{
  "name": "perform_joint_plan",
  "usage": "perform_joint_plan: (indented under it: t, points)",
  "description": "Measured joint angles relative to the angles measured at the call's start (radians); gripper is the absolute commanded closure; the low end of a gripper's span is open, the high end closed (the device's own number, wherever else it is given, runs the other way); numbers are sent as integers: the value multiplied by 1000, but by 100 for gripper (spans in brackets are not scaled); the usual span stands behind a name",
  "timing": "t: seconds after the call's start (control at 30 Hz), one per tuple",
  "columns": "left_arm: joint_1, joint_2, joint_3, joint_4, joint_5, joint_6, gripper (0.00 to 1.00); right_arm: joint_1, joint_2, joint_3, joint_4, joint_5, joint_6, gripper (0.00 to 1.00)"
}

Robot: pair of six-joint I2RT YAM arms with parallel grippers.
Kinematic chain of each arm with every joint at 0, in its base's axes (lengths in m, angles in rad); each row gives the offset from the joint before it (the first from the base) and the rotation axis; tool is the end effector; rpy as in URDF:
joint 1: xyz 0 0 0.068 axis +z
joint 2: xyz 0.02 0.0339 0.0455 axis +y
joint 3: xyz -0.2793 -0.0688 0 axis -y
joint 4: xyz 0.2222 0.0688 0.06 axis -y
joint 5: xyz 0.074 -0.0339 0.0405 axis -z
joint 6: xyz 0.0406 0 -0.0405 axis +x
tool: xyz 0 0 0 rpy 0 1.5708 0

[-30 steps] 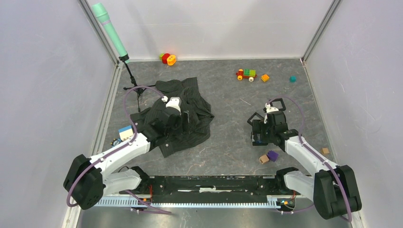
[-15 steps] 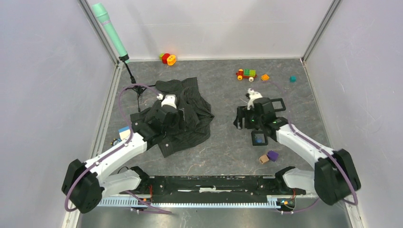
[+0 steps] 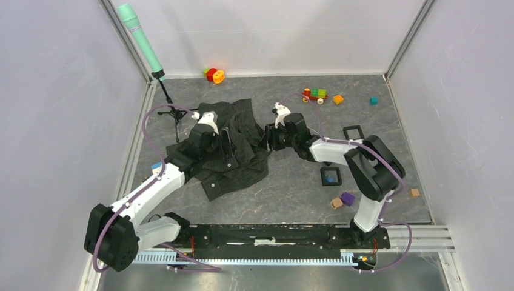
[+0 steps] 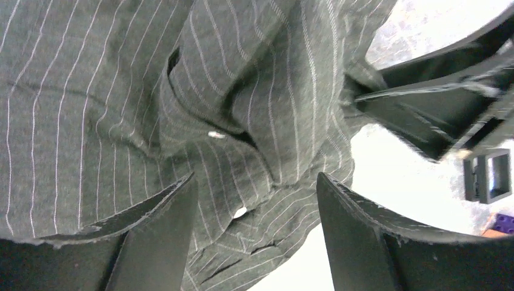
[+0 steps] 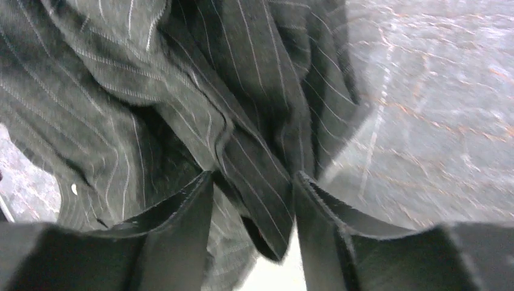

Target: Remove the brooch from the garment

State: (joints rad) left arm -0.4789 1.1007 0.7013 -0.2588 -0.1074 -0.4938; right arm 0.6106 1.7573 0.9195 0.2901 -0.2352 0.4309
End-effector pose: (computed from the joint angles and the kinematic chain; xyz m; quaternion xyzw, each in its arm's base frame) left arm 0.1902 -0.0938 0.2614 -0.0303 0.8962 -0.1631 0.4115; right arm 0.2911 0.2153 0.2039 -0.1349 0.8573 0.3306 0.3708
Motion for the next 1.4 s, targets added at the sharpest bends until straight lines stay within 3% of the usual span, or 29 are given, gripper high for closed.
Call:
perform_joint_plan:
  t: [0.07,0.1,0.23,0.33,0.37,0.47,0.6,0.87,1.03,1.23,1.4]
  points:
    - [11,23,27,7,24,0,32,11,60,42,29,-12,6,92]
    - [20,42,45,16,37,-2,35,16,82,58,39,-19,10,100]
    - [56,149,112,55,85,-14,49,27,89,71,40,-19,20,100]
    - [78,238,148,79,121,-19,91,28,22,80,-38,33,-13,100]
    - [85,262,157,82,139,-22,97,28,-17,98,-91,56,-32,100]
    - [98,298,193,68,183,-18,98,24,-112,210,-228,133,-89,100]
    - [105,293,348,-40,196,-9,98,-13,-173,454,-383,194,-149,100]
    - [109,298,1110,-369,190,58,98,-197,-188,1003,-644,206,-193,100]
    - [108,336,1497,-546,188,119,98,-185,-275,1085,-674,159,-194,100]
    - [109,282,1440,-700,276,150,98,-182,-438,886,-660,66,-183,100]
    - [119,299,1369,-758,440,148,98,-196,-426,873,-693,90,-182,100]
